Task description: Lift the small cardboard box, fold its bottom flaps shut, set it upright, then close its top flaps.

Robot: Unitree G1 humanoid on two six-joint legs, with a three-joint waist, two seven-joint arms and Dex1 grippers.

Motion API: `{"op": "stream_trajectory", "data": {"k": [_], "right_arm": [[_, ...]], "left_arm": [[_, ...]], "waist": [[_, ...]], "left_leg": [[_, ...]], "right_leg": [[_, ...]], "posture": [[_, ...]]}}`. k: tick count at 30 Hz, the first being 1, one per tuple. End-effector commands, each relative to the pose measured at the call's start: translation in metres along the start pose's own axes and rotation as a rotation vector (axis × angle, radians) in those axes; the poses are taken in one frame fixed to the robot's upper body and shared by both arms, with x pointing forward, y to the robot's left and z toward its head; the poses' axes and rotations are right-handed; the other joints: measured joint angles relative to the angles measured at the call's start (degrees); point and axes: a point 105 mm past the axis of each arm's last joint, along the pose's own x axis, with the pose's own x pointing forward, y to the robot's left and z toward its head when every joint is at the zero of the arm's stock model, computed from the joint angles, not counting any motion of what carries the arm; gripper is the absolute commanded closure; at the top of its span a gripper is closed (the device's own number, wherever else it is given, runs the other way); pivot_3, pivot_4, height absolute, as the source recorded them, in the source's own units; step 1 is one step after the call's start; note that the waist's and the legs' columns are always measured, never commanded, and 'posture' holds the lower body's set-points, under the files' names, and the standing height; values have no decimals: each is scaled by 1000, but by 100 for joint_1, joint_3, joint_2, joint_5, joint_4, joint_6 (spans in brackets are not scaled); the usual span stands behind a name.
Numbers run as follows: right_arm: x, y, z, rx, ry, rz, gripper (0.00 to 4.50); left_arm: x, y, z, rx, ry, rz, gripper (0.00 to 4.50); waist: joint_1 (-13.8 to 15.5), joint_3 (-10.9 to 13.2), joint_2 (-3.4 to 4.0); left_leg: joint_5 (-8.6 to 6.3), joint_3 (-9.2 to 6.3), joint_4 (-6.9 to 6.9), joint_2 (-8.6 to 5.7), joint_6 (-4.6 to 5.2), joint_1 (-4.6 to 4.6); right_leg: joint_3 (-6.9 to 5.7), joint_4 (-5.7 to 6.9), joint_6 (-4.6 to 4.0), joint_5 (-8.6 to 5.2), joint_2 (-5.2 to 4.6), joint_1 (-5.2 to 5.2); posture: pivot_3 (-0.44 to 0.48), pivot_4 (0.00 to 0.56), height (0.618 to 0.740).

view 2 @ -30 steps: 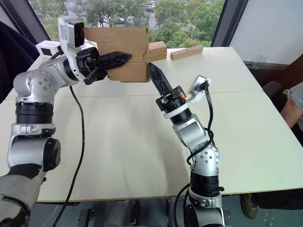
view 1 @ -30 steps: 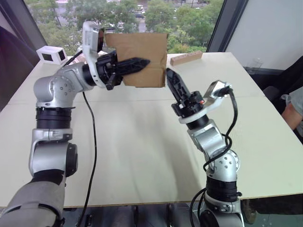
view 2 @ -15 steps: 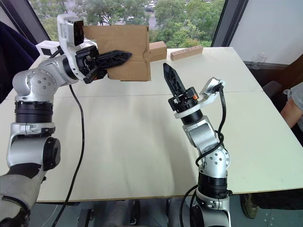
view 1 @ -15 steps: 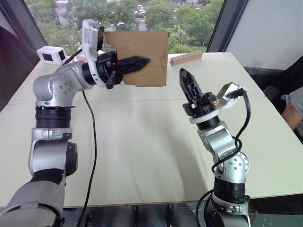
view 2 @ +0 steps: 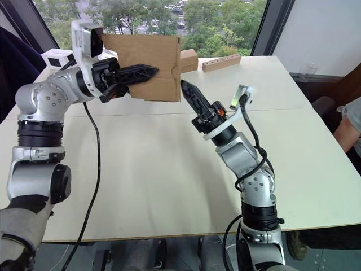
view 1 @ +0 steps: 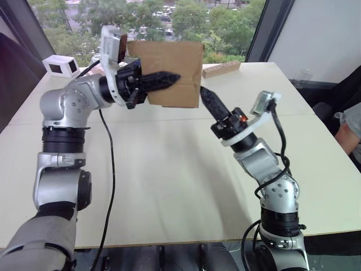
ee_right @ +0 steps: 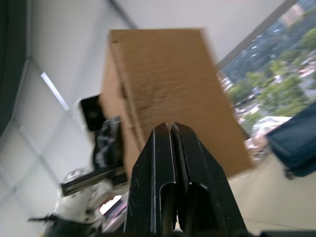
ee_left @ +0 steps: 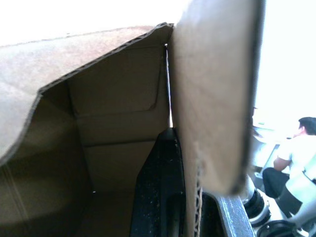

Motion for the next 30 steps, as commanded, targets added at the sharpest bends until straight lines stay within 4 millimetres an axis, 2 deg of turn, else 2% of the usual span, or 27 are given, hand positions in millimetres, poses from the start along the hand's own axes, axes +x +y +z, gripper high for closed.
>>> {"op": "stream_trajectory", "data": {"k": [1, 7, 10, 12, 14, 17, 20, 24, 30], "right_arm": [[4, 28, -10, -25, 59, 127, 4454], [7, 25, -23, -44, 102, 105, 4454], [7, 22, -24, -57, 108, 95, 4454], [1, 18, -18, -73, 95, 65, 4454], [-9, 14, -11, -89, 88, 32, 4454], [-35, 9, 0, -130, 122, -22, 4454], [-54, 8, 3, -155, 190, -50, 4454], [-93, 11, -7, -253, 448, -83, 4454], [-116, 20, -19, -379, 701, -69, 4454]], "left_arm": [[9, -5, 4, 53, 19, -31, 4500], [15, -8, 1, 43, 27, -61, 4500], [13, -6, -1, 45, 45, -55, 4500], [12, -4, -2, 59, 91, -42, 4500], [9, -3, -5, 71, 144, -34, 4500], [8, -4, -6, 106, 258, -38, 4500], [10, 2, -10, 165, 361, -11, 4500], [14, 16, -36, 299, 664, 31, 4500], [14, 18, -71, 366, 1018, -52, 4500]], "waist": [[7, 0, 0], [-14, 0, 0], [-18, 0, 0], [-20, 0, 0], [-3, 0, 0], [29, 0, -1], [18, 1, -2], [28, 0, 0], [1, 2, -1]], "left_leg": [[0, 0, 0, 0, 0, 0], [0, 0, 0, 1, 0, 0], [0, 0, 0, 2, 0, 0], [0, -1, 0, 2, 0, 0], [0, 0, 0, 2, 0, 0], [0, 0, 0, -3, 0, -1], [-1, -1, 2, -5, 2, -6], [-3, -3, 2, -4, 5, -4], [-6, -1, 4, 1, 11, -4]], "right_leg": [[0, 0, 0, 0, 0, 1], [0, 0, 0, 0, 2, 1], [0, 0, 0, 0, 3, 0], [0, 0, 0, 0, 4, 0], [0, 0, 0, 0, 4, 0], [0, 0, 0, 0, -1, 1], [-2, -5, 0, 0, -2, 3], [-3, -8, 1, -1, 1, 8], [2, -14, 0, -2, 18, 9]], "posture": [[0, 150, 740], [0, 150, 740], [0, 150, 740], [0, 150, 740], [0, 150, 740], [0, 150, 740], [0, 150, 740], [0, 150, 740], [0, 150, 740]]}}
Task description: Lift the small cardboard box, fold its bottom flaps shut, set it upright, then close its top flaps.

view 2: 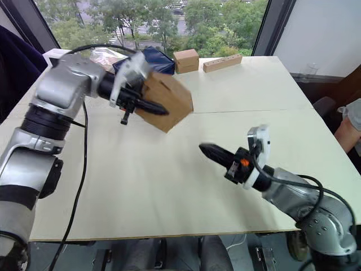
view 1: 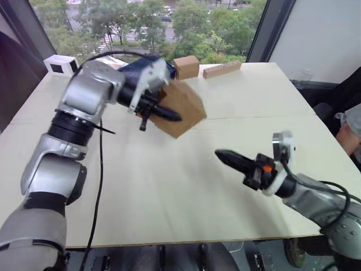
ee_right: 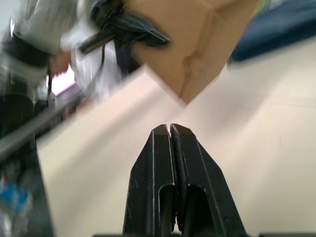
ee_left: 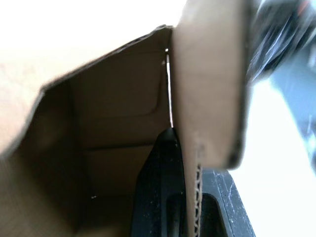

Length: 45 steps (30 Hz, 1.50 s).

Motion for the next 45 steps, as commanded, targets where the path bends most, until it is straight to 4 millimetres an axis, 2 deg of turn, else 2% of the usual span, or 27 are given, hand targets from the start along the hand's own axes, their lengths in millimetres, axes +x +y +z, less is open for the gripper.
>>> {"op": "stream_trajectory", "data": {"k": [1, 3, 6, 11, 16, 21, 22, 23, 27, 29, 33, 37, 40, 42, 44, 45], "right_arm": [[-7, 15, -10, -176, 170, 26, 4454], [-13, 16, -28, -271, 333, 15, 4454], [-14, 16, -39, -356, 417, -12, 4454], [-5, 11, -38, -406, 350, -109, 4454], [-1, 13, -47, -393, 344, -135, 4454], [-4, 5, -43, -396, 343, -160, 4454], [-5, 5, -41, -397, 343, -160, 4500], [-5, 4, -40, -399, 343, -159, 4500], [-4, 1, -35, -405, 343, -153, 4500], [-3, 0, -33, -407, 342, -142, 4500], [-1, 0, -29, -397, 343, -101, 4500], [2, 2, -23, -370, 314, -61, 4500], [0, 2, -16, -331, 265, -52, 4500], [-2, -3, -13, -305, 237, -68, 4500], [-4, -8, -10, -272, 201, -83, 4500], [-5, -10, -9, -264, 192, -90, 4500]], "left_arm": [[7, -2, 3, 123, 203, -20, 4500], [22, -7, -8, 143, 343, -58, 4500], [35, -17, -18, 101, 466, -100, 4500], [60, -19, -11, 38, 490, -90, 4500], [77, -24, -28, 22, 516, -90, 4500], [87, -28, -27, 0, 498, -82, 4500], [88, -27, -27, -6, 496, -75, 3974], [89, -28, -26, -14, 491, -75, 3781], [88, -28, -17, -73, 457, -55, 2179], [85, -25, -10, -107, 435, -33, 1492], [60, -18, 13, -196, 355, -8, 1492], [42, -17, 27, -252, 288, -9, 1492], [15, -13, 46, -358, 131, -9, 1492], [-6, -2, 57, -427, -28, 31, 1492], [-27, 17, 58, -469, -187, 138, 1492], [-37, 24, 50, -482, -240, 201, 1492]], "waist": [[15, 0, -1], [27, 0, 1], [31, 2, -2], [38, 3, -3], [16, 1, 0], [41, 1, 0], [51, 1, 0], [55, 1, 0], [36, 1, 0], [33, 1, 0], [30, 2, -2], [29, 1, 0], [27, 1, 0], [26, 1, 0], [28, 1, 0], [28, 1, 0]], "left_leg": [[-2, -1, 0, 4, 3, 0], [-5, -2, 1, 6, 9, 0], [-6, -5, 5, 7, 10, -1], [-6, -7, 10, 9, 11, -1], [-7, -8, 10, 10, 13, -1], [-8, -8, 12, 11, 13, 0], [-8, -8, 12, 9, 13, 0], [-8, -9, 14, 9, 13, 0], [-8, -9, 14, 8, 14, 0], [-8, -10, 14, 9, 14, 1], [-8, -9, 14, 8, 14, -1], [-9, -10, 13, 9, 17, 0], [-10, -9, 14, 9, 17, 0], [-10, -9, 14, 9, 17, 1], [-10, -9, 15, 9, 17, 1], [-10, -9, 15, 9, 17, 1]], "right_leg": [[0, 0, -1, 0, 4, 0], [0, -2, -1, -1, 5, 0], [-1, -9, 0, -2, 4, 8], [0, -9, 1, -3, 5, 10], [1, -9, 2, -3, 4, 10], [1, -6, 2, -3, 5, 10], [1, -6, 2, -3, 3, 13], [0, -6, 2, -3, 2, 14], [0, -6, 2, -3, 2, 15], [0, -6, 2, -3, 4, 15], [0, -6, 2, -3, 3, 13], [0, -5, 2, -3, 4, 12], [0, -4, 2, -3, 4, 13], [0, -2, 2, -3, 4, 12], [-1, -1, 2, -3, 4, 11], [-1, -2, 2, -3, 3, 11]], "posture": [[0, 150, 740], [0, 150, 740], [0, 150, 740], [0, 150, 740], [0, 150, 740], [0, 150, 740], [0, 150, 740], [0, 150, 740], [0, 150, 740], [0, 150, 740], [0, 150, 740], [0, 150, 740], [0, 150, 740], [0, 150, 740], [0, 150, 740], [0, 150, 740]]}}
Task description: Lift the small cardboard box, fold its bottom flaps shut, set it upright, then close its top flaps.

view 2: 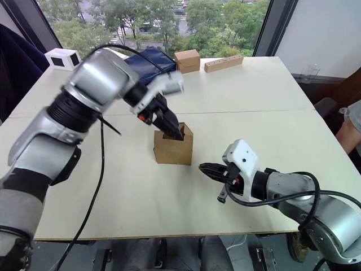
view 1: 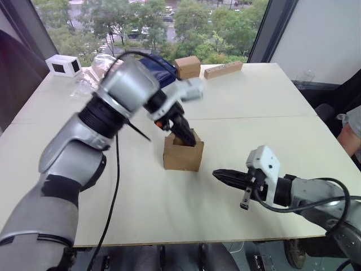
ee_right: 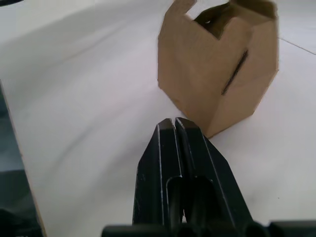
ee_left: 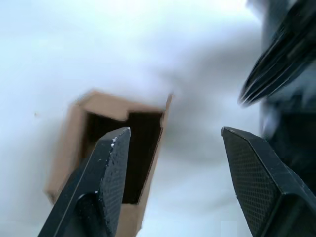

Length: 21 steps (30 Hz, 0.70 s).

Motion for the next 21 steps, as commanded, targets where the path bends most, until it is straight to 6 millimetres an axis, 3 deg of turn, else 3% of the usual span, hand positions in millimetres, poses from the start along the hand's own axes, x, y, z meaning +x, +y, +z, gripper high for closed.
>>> {"op": "stream_trajectory", "data": {"k": [1, 5, 9, 14, 15, 18, 21], "right_arm": [[-5, -7, 7, 15, -57, -17, 4500], [-4, -14, 7, 32, -70, -24, 4500], [-5, -28, 0, 27, -26, -64, 4500], [-3, -37, -8, 34, -10, -108, 4500], [-1, -40, -11, 36, -7, -123, 4500], [8, -54, -28, 23, 34, -196, 4500], [21, -59, -39, 27, 44, -218, 4500]], "left_arm": [[-39, 24, 4, -26, -243, 123, 1717], [-70, 42, -21, 5, -471, 260, 2904], [-73, 46, -72, -65, -528, 384, 4435], [-68, 49, -112, -120, -573, 581, 4435], [-61, 51, -129, -115, -499, 638, 4435], [-44, 55, -166, 25, -434, 808, 4435], [-21, 52, -185, -88, -443, 744, 4435]], "waist": [[-5, -1, 3], [-26, -7, 12], [6, -5, 6], [122, -9, -2], [144, -10, -4], [119, -35, 8], [139, -30, -4]], "left_leg": [[0, 0, 0, 0, 0, 0], [-1, 5, -4, 3, 1, 13], [6, 4, 0, 4, -11, 4], [8, 4, 2, -13, -15, 1], [9, 4, 4, -15, -17, 2], [7, 9, -1, -16, -18, 19], [6, 13, -6, -14, -17, 30]], "right_leg": [[0, 2, 0, 0, 0, 0], [8, 16, -4, -2, -2, -3], [5, 19, -6, -3, -12, -9], [1, 16, -4, -1, -35, -4], [1, 16, -3, -1, -37, -2], [4, 13, -3, 0, -38, 10], [3, 6, -3, -1, -40, 22]], "posture": [[0, 150, 740], [0, 150, 740], [0, 150, 740], [0, 150, 740], [0, 150, 740], [0, 150, 740], [0, 150, 740]]}}
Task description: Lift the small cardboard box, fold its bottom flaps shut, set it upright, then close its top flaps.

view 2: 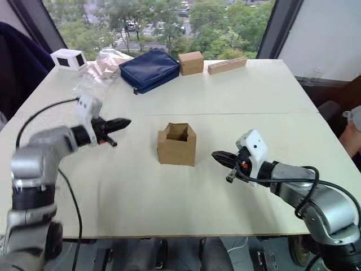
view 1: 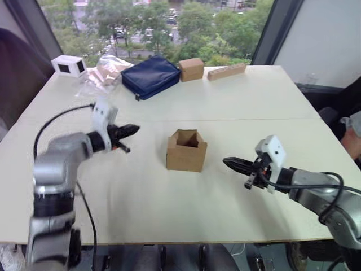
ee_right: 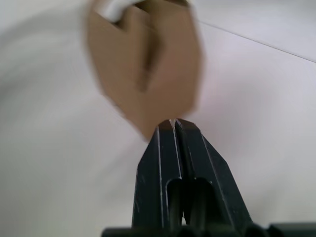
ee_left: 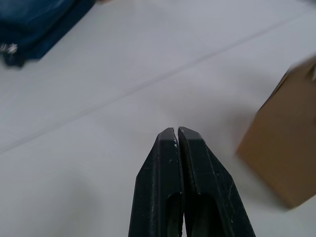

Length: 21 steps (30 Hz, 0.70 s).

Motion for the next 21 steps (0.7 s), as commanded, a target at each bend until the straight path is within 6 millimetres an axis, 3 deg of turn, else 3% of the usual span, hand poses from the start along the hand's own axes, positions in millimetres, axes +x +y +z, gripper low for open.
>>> {"op": "stream_trajectory", "data": {"k": [1, 6, 13, 21], "right_arm": [[17, 0, -2, -42, -18, -21, 4500], [37, 6, -7, -52, -17, -9, 4500], [48, 12, -11, -51, -22, 8, 4500], [56, 14, -11, -74, -26, 29, 4500]], "left_arm": [[6, -16, -1, -44, -36, -53, 4435], [13, -44, -18, -86, -9, -128, 4435], [14, -72, -23, -96, 2, -229, 4435], [12, -87, -30, -119, 28, -301, 4435]], "waist": [[15, 2, -5], [-5, 1, -5], [-24, 0, -3], [-29, -1, -1]], "left_leg": [[3, -5, 1, 1, -5, -5], [3, -8, 5, -5, -5, -8], [3, -10, 3, -1, -5, -6], [3, -10, 3, -2, -4, -5]], "right_leg": [[-4, 0, 0, 0, 2, -1], [-7, 2, 0, 0, 0, 0], [-8, 3, 0, 0, 5, -2], [-8, 3, -1, 0, 6, -1]], "posture": [[0, 150, 740], [0, 150, 740], [0, 150, 740], [0, 150, 740]]}}
